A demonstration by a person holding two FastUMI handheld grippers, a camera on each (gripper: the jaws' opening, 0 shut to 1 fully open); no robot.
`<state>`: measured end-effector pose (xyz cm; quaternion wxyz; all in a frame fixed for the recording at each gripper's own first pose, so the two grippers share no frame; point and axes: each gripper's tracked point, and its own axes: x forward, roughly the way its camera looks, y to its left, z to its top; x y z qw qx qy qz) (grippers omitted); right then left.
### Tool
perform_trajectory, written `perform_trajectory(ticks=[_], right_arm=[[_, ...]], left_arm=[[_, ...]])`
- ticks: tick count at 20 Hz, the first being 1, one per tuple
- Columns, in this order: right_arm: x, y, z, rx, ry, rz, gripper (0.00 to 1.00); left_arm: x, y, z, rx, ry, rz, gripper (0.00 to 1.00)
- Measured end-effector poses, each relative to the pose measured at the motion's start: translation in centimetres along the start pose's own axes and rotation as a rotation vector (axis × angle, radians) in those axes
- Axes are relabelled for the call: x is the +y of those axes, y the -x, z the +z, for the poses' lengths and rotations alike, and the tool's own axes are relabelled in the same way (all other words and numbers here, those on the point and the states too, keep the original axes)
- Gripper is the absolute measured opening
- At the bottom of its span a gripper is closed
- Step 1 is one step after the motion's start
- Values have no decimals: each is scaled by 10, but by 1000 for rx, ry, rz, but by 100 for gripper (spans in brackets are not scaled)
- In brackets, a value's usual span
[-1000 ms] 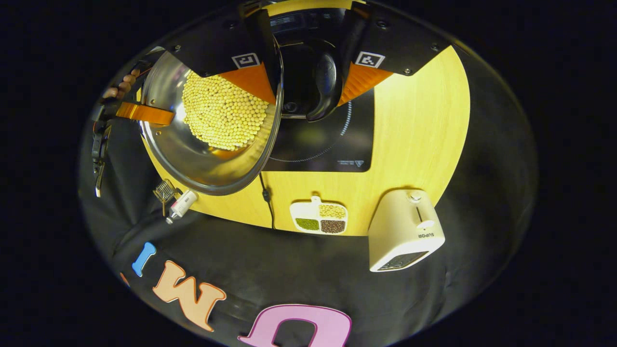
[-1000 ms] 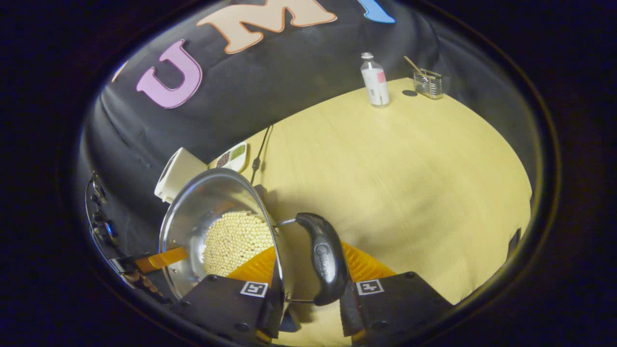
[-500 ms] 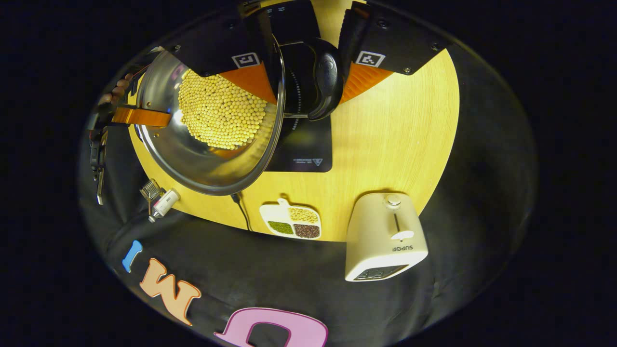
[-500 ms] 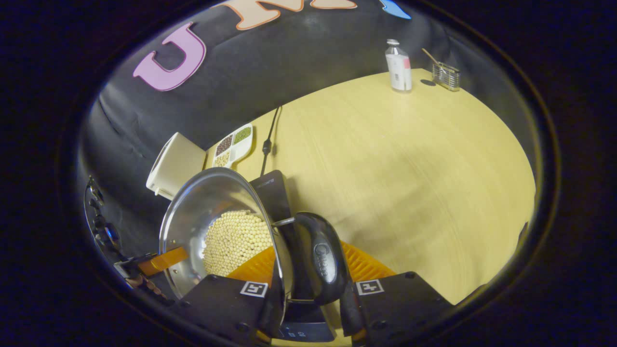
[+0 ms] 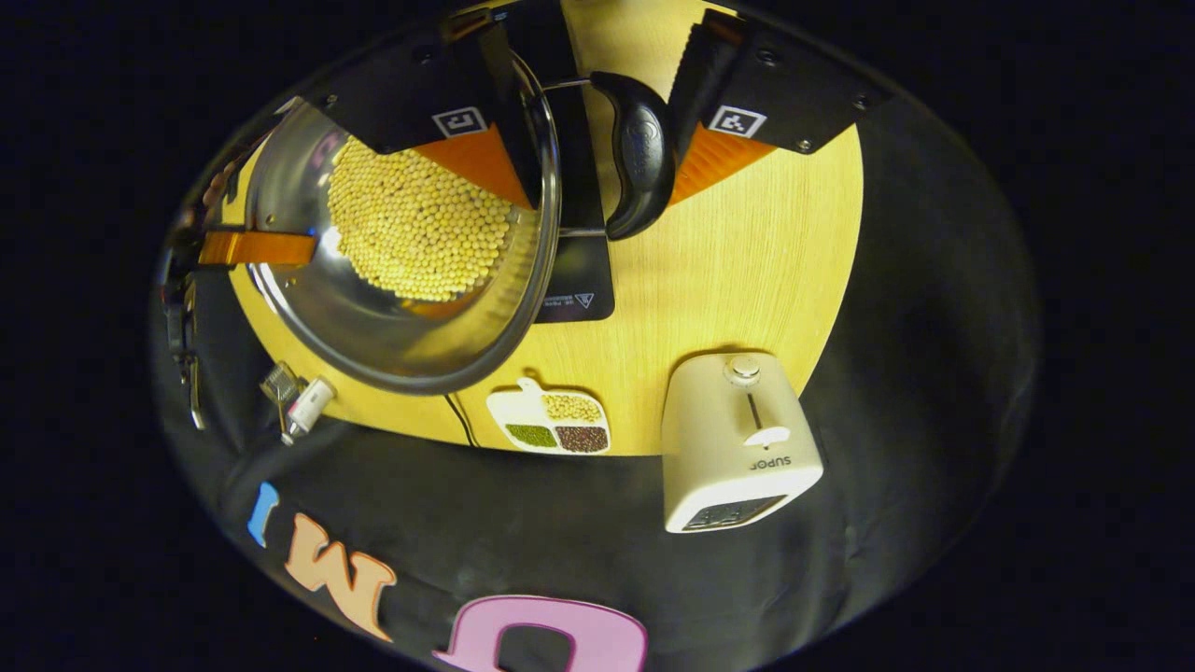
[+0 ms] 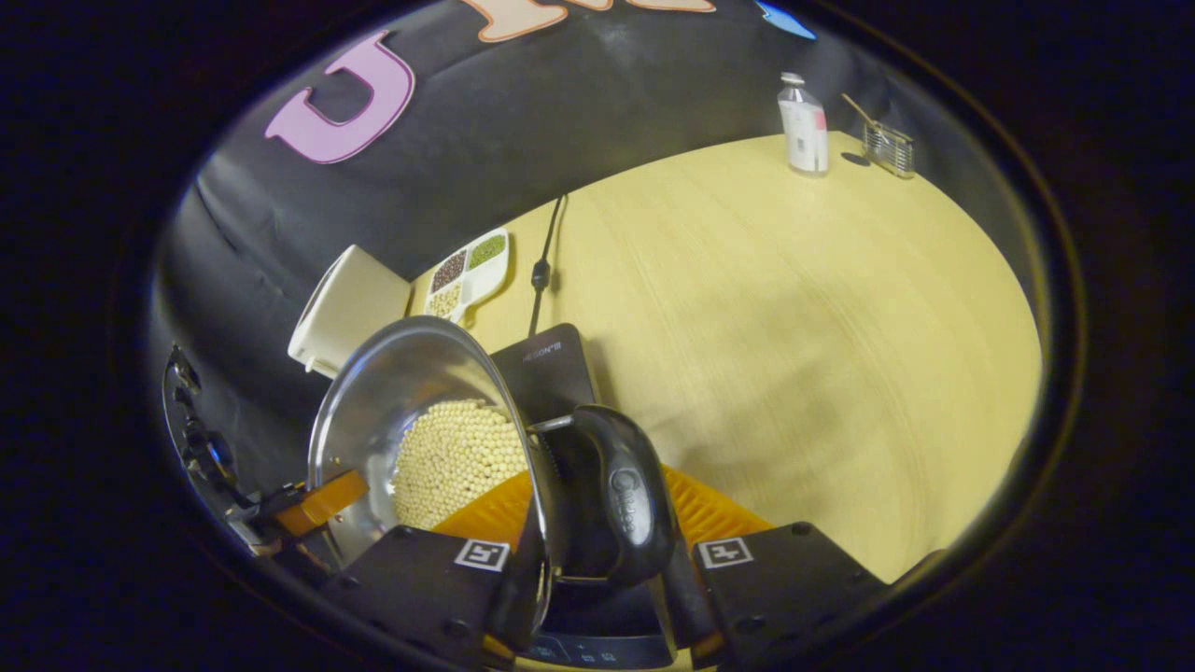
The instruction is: First push the handle of the pot to place it horizontally, then grasp the pot with both hands and set it on the induction cooktop.
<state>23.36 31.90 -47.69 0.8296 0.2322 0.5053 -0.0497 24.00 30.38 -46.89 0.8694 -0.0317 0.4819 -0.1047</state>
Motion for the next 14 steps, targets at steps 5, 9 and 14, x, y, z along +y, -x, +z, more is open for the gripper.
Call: perform_trajectory(ticks=[5,9,14], right_arm=[[-25,35,14,-31,-24,21,97],[-31,78,14,-86,-20,17,100],[-43,103,19,-127,-42,36,93]], left_arm=[[-5,10,9,-64,-94,37,86],[-8,28,27,-138,-127,71,95],[-13,49,41,-205,-152,108,96]])
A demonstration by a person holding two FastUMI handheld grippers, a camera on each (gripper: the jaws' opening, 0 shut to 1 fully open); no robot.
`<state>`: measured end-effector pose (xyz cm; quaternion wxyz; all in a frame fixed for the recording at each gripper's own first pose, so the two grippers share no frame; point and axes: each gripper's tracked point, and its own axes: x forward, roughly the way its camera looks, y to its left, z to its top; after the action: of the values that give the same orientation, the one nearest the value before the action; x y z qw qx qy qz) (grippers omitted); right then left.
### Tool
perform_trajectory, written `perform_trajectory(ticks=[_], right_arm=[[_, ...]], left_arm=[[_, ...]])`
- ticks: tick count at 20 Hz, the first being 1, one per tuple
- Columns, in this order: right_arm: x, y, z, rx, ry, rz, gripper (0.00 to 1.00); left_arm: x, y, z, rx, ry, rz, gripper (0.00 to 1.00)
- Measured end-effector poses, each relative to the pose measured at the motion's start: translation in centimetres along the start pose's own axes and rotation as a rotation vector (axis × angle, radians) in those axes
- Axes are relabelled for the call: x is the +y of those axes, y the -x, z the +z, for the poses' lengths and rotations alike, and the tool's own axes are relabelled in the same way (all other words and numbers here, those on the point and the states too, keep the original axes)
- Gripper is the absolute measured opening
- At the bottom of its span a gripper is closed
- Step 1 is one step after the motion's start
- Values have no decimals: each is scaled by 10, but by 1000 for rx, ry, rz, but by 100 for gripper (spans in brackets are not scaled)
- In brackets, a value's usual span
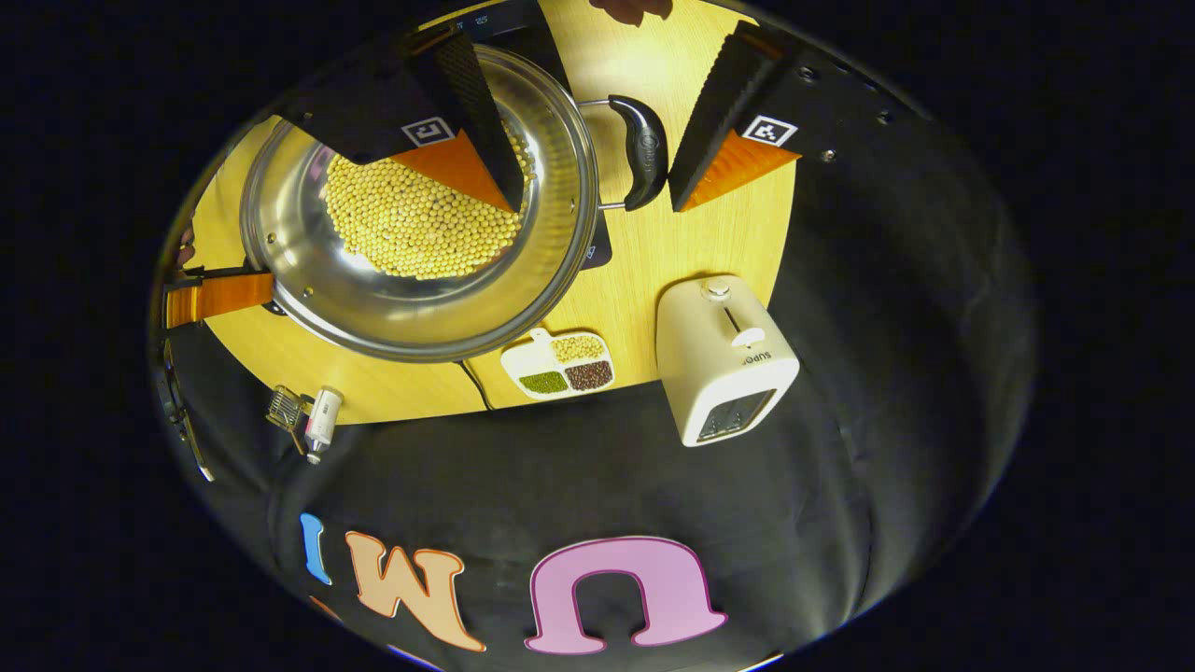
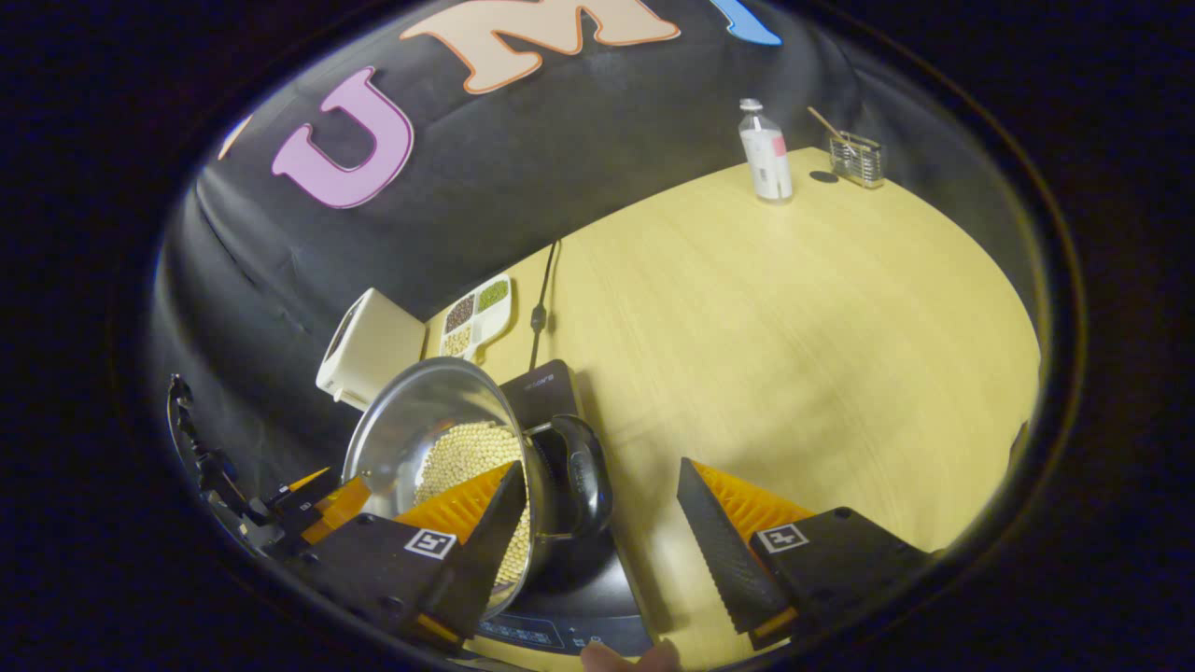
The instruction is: First push the handle of the pot to place it horizontally, then grasp the pot with both hands and set it on the induction cooktop.
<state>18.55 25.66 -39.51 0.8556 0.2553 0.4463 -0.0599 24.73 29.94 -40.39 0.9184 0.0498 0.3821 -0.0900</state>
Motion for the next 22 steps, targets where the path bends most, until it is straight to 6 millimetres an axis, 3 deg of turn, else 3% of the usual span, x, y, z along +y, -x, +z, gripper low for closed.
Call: perform_trajectory(ticks=[6,8,10,11,13,17,18,20,22], right_arm=[[-29,46,15,-62,11,32,93],[-44,64,21,-86,4,56,100],[-62,83,25,-105,5,87,100],[-74,94,27,-109,14,100,99],[-99,117,33,-120,36,126,99],[-146,172,58,-233,110,169,99],[-151,186,56,-246,134,186,92],[-156,218,59,-257,164,219,92],[-154,251,80,-324,217,260,93]], left_arm=[[-9,34,14,-60,-5,73,95],[-14,53,21,-90,-8,113,94],[-26,71,28,-122,-14,158,94],[-31,90,34,-135,-13,175,94],[-53,117,38,-165,3,205,94],[-123,175,39,-210,45,214,94],[-133,187,39,-229,49,236,94],[-163,218,43,-258,105,241,93],[-186,246,57,-310,152,226,94]])
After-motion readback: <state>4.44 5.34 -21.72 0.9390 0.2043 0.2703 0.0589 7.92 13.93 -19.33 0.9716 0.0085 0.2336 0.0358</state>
